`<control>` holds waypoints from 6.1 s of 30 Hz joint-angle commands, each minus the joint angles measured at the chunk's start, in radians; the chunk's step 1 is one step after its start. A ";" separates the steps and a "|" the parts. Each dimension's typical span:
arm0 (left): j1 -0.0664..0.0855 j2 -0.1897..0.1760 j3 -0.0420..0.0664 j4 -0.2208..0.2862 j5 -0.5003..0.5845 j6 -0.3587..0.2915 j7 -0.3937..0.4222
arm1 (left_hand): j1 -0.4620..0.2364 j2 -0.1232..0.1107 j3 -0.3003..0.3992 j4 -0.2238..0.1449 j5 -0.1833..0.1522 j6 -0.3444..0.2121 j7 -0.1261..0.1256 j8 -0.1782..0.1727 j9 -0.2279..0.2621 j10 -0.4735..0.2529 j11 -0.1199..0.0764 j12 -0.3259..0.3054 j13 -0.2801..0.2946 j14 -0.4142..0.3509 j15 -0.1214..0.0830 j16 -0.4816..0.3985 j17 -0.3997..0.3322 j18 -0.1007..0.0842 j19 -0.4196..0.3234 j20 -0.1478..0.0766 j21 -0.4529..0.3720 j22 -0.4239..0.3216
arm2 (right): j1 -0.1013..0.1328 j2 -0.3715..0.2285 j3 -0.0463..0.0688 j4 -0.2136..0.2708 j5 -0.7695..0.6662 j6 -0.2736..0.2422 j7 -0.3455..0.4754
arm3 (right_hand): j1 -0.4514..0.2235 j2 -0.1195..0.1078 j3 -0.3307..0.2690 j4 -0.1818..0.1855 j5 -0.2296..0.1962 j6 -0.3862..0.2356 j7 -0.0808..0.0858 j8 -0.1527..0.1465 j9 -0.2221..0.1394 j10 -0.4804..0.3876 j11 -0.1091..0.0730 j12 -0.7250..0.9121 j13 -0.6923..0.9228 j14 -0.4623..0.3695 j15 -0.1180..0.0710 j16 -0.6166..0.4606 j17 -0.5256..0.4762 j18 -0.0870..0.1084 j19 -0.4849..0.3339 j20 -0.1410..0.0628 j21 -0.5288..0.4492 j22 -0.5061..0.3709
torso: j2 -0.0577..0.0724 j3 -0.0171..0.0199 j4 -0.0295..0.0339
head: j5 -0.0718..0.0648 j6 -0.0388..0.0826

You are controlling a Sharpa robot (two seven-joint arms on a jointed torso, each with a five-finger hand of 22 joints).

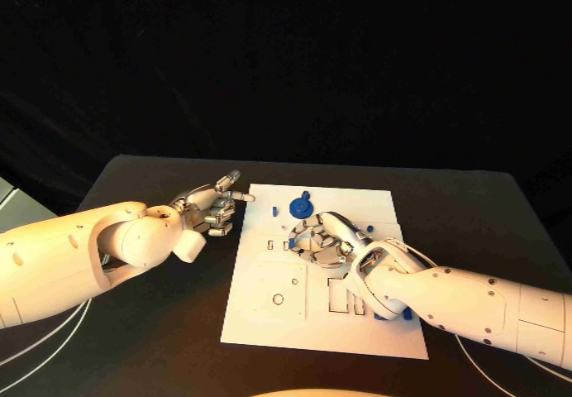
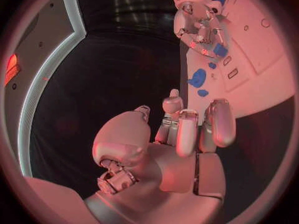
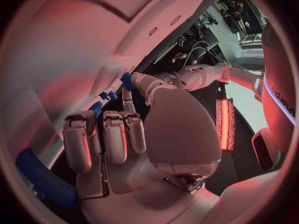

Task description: Assemble the parts on the task board

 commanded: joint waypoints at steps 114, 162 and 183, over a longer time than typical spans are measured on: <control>0.005 0.039 0.001 -0.025 -0.181 0.037 -0.030 | 0.195 -0.119 -0.034 0.000 -0.008 0.017 -0.008 0.023 0.009 -0.013 -0.011 0.003 -0.002 0.080 0.001 -0.007 0.200 0.011 -0.016 -0.005 -0.012 -0.010 | 0.086 -0.081 0.010 0.130 0.526 -0.007 0.161 | -0.061 0.073 -0.557 0.157 -0.072 -0.181 0.078 -0.121 -0.062 0.016 0.080 -0.065 0.190 0.103 0.071 0.003 0.263 -0.007 0.103 0.067 0.005 0.263 | -0.027 -0.0015 -0.0061 | -0.013 0.002; 0.162 0.317 -0.043 -0.134 -0.891 0.265 -0.636 | 0.197 -0.133 -0.106 0.004 -0.001 -0.032 -0.053 0.287 0.231 -0.005 -0.052 -0.005 -0.010 0.066 -0.036 -0.031 0.160 0.020 -0.041 -0.038 -0.048 -0.065 | 0.260 -0.337 -0.032 0.210 0.716 0.078 0.139 | 0.052 0.054 -0.329 0.149 0.077 -0.184 0.053 -0.008 -0.042 -0.515 0.052 -0.638 -0.479 -0.097 0.042 -0.340 -0.240 0.137 -0.164 0.040 -0.850 -0.143 | -0.071 0.0173 -0.0042 | -0.004 -0.030; 0.171 0.454 -0.067 -0.262 -0.910 0.392 -0.645 | 0.269 -0.111 -0.114 -0.001 0.002 -0.115 -0.017 0.202 0.183 -0.026 -0.021 -0.013 -0.025 0.064 -0.009 -0.032 0.159 0.022 -0.046 -0.013 -0.055 -0.070 | 0.261 -0.312 -0.032 0.164 0.773 0.007 0.231 | 0.021 -0.046 -0.081 0.124 0.093 -0.143 0.085 -0.045 -0.079 -0.388 0.108 -1.334 -1.208 -0.439 0.130 -1.205 -0.898 0.177 -0.425 0.135 -1.503 -0.844 | -0.070 0.0176 -0.0041 | -0.003 -0.041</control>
